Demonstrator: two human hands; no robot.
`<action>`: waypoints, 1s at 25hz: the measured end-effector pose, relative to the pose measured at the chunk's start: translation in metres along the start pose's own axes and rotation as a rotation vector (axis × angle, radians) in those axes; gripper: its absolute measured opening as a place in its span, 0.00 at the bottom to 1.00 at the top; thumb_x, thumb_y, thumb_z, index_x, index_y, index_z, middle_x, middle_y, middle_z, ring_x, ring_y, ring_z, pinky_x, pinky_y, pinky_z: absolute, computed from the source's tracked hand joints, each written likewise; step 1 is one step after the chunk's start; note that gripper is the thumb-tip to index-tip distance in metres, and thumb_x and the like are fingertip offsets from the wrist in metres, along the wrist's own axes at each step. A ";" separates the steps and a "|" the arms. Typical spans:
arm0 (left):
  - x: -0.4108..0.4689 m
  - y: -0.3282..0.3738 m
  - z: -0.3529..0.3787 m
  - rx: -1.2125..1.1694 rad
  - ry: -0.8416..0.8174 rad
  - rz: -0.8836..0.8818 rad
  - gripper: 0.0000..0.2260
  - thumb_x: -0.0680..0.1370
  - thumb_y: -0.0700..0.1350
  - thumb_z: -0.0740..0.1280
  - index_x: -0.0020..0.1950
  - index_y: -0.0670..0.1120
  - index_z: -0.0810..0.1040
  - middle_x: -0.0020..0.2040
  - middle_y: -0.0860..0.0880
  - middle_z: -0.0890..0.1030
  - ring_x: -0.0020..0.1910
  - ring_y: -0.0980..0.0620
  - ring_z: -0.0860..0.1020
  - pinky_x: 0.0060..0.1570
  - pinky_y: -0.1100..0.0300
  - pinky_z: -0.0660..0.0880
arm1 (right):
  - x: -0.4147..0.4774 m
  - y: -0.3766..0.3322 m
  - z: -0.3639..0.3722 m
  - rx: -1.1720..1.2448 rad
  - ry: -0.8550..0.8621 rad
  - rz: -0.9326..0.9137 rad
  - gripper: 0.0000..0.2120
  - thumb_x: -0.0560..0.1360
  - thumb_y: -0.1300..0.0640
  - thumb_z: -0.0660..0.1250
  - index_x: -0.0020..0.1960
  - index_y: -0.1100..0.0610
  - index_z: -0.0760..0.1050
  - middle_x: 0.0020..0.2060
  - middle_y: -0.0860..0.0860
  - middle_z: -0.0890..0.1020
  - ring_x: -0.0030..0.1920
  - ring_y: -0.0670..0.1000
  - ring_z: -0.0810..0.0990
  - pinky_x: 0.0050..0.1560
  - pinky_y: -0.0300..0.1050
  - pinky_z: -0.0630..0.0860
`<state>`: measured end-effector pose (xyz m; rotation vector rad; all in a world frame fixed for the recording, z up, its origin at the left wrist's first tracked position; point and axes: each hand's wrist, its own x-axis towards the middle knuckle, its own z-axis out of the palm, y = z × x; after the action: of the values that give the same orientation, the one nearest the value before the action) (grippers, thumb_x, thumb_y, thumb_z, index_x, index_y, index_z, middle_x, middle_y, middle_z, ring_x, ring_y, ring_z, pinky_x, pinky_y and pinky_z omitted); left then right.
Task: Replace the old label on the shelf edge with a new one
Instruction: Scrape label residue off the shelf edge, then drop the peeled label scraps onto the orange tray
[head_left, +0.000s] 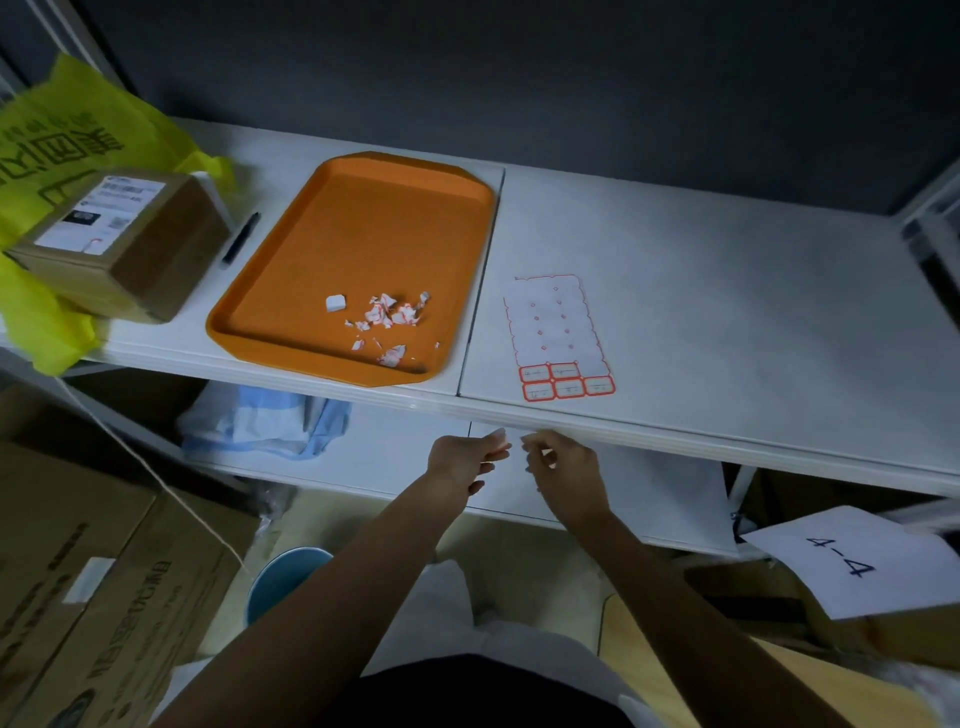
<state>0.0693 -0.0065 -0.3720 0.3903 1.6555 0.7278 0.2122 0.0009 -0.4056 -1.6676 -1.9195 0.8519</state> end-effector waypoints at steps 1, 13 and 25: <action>0.001 -0.001 0.002 0.012 0.017 0.013 0.14 0.77 0.51 0.70 0.55 0.42 0.81 0.55 0.48 0.83 0.54 0.51 0.78 0.52 0.57 0.72 | -0.001 -0.003 0.003 0.052 -0.020 0.029 0.08 0.79 0.57 0.65 0.54 0.59 0.79 0.49 0.54 0.84 0.46 0.51 0.83 0.52 0.49 0.81; -0.002 0.023 -0.018 0.030 -0.033 0.251 0.09 0.74 0.56 0.72 0.42 0.52 0.81 0.38 0.58 0.83 0.44 0.57 0.80 0.43 0.60 0.74 | 0.007 -0.048 -0.010 0.390 0.061 0.011 0.05 0.75 0.53 0.70 0.50 0.52 0.79 0.39 0.49 0.84 0.32 0.45 0.82 0.26 0.38 0.78; -0.017 0.078 -0.052 -0.313 0.139 0.431 0.08 0.71 0.54 0.76 0.42 0.51 0.81 0.36 0.57 0.85 0.40 0.55 0.83 0.34 0.64 0.75 | 0.066 -0.122 -0.019 0.382 0.159 -0.258 0.02 0.74 0.61 0.70 0.44 0.58 0.78 0.39 0.44 0.80 0.42 0.41 0.79 0.41 0.41 0.78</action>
<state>0.0119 0.0280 -0.3040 0.4854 1.5664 1.3425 0.1289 0.0595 -0.3101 -1.1969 -1.6898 0.8868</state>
